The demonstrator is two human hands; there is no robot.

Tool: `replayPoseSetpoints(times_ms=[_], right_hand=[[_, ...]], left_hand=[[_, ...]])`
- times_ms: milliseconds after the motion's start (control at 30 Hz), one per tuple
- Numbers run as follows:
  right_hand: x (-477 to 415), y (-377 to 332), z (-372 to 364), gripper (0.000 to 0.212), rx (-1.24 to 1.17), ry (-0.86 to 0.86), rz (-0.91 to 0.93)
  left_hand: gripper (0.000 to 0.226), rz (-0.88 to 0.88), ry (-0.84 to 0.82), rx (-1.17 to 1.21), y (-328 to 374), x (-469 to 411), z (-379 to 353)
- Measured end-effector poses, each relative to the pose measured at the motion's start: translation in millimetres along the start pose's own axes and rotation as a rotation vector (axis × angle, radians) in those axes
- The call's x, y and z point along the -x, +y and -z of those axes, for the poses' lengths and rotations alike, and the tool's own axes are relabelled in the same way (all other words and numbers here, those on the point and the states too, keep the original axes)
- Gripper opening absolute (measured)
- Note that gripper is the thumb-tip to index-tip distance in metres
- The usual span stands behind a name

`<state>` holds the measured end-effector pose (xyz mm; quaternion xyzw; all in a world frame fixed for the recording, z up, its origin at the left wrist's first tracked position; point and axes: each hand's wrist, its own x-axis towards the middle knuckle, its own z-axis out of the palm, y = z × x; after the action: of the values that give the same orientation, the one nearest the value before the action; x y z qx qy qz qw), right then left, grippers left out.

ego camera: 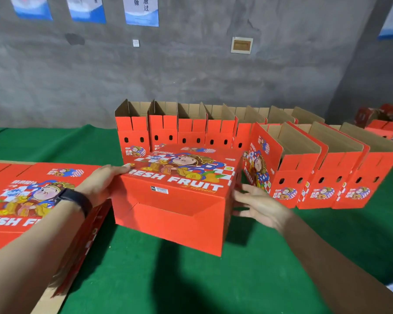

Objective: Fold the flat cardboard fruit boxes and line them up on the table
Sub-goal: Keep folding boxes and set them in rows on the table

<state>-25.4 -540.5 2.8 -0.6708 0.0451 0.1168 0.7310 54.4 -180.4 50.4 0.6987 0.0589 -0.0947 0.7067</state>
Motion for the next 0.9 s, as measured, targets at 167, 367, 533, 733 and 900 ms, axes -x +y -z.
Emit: replayPoseSetpoints(times_ms=[167,367,533,733,900], right_hand=[[1,3,4,0.102,0.102,0.108,0.001],[8,15,-1,0.072,0.325,0.102,0.102],[13,8,-10,0.057,0.310,0.145,0.250],[27,9,-26,0.057,0.579,0.216,0.374],[16,38,-58,0.045,0.992,0.274,0.508]], left_hand=[[0.012,0.012,-0.012,0.026,-18,-9,1],[0.005,0.012,0.005,-0.041,-40,-15,-7],[0.023,0.014,0.079,-0.109,-54,-22,-27],[0.021,0.036,0.092,-0.029,-68,-19,-54],[0.044,0.116,-0.208,0.045,-56,2,-109]])
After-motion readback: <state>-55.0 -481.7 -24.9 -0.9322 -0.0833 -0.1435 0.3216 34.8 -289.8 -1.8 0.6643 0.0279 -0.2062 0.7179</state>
